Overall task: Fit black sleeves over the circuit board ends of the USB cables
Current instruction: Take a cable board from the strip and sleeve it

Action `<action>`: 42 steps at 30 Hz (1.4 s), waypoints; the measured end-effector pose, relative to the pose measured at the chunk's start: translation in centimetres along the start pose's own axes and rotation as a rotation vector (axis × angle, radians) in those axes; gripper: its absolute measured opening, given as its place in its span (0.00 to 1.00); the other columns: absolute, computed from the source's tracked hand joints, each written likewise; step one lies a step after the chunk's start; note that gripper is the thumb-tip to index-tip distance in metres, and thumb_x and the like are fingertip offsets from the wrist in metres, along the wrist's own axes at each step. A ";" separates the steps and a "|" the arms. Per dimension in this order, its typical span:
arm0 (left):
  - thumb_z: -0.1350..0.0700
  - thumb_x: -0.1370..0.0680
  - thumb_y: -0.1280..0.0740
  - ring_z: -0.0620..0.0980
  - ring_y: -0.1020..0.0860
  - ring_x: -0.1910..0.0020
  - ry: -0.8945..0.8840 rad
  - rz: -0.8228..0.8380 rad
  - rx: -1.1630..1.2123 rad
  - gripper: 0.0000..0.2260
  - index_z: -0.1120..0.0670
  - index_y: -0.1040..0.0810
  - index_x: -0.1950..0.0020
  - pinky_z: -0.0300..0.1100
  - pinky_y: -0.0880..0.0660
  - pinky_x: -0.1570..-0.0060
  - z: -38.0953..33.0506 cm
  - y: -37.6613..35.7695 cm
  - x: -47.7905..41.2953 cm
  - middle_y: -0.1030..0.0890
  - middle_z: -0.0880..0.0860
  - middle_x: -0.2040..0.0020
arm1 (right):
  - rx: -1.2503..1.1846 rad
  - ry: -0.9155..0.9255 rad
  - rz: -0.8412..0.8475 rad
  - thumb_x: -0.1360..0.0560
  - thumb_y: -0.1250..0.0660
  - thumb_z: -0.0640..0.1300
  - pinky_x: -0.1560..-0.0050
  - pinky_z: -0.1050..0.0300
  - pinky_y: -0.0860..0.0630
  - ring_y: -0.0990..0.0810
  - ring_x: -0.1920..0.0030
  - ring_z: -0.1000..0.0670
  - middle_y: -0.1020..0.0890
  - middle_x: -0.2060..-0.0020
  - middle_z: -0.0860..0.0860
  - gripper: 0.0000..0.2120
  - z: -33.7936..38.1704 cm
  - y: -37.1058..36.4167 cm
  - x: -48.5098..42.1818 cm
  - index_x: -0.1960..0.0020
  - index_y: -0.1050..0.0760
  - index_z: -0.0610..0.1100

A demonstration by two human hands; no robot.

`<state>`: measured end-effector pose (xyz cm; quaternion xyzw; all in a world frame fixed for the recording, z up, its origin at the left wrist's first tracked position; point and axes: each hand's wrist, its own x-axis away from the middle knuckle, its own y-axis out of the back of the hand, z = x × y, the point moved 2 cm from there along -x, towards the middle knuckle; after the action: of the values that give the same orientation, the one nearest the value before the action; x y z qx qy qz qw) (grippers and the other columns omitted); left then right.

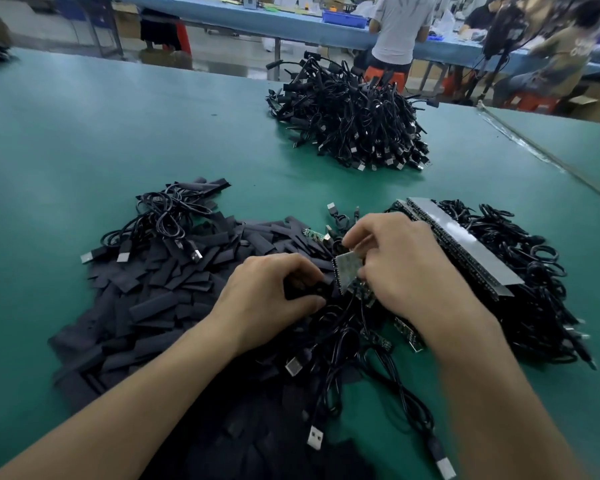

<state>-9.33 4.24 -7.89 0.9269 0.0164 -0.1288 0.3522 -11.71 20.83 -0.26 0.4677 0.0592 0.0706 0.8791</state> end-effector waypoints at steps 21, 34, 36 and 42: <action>0.47 0.34 0.20 0.35 0.20 0.59 0.032 -0.015 0.022 0.13 0.44 0.16 0.52 0.32 0.25 0.56 0.6 -0.1 0.0 0.17 0.39 0.59 | 0.102 0.074 0.007 0.26 0.27 0.44 0.48 0.47 0.20 0.19 0.54 0.48 0.17 0.54 0.51 0.06 -0.4 -0.2 -0.9 0.58 0.17 0.55; 0.47 0.33 0.20 0.37 0.20 0.59 0.060 -0.030 0.138 0.13 0.43 0.18 0.51 0.37 0.23 0.55 0.6 0.0 -0.2 0.17 0.39 0.59 | 0.024 0.093 -0.217 0.23 0.33 0.37 0.50 0.48 0.20 0.18 0.57 0.47 0.20 0.52 0.49 0.13 -0.3 0.1 -1.4 0.49 0.17 0.53; 0.49 0.33 0.20 0.37 0.20 0.59 0.068 -0.025 0.131 0.13 0.43 0.18 0.52 0.35 0.23 0.56 0.6 0.1 -0.2 0.17 0.39 0.59 | 0.044 0.072 -0.219 0.25 0.31 0.36 0.53 0.46 0.18 0.18 0.59 0.47 0.20 0.54 0.49 0.10 -0.2 0.9 -0.9 0.53 0.19 0.52; 0.50 0.33 0.19 0.37 0.19 0.58 0.051 -0.019 0.129 0.12 0.44 0.18 0.53 0.35 0.23 0.55 0.5 0.2 -0.2 0.17 0.39 0.59 | 0.357 -0.134 0.257 0.36 0.20 0.53 0.45 0.48 0.22 0.20 0.48 0.47 0.21 0.48 0.54 0.21 0.2 1.0 0.2 0.46 0.24 0.57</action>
<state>-9.58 3.81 -8.11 0.9504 0.0260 -0.1095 0.2901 -11.54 21.25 0.70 0.6230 -0.0479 0.1394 0.7682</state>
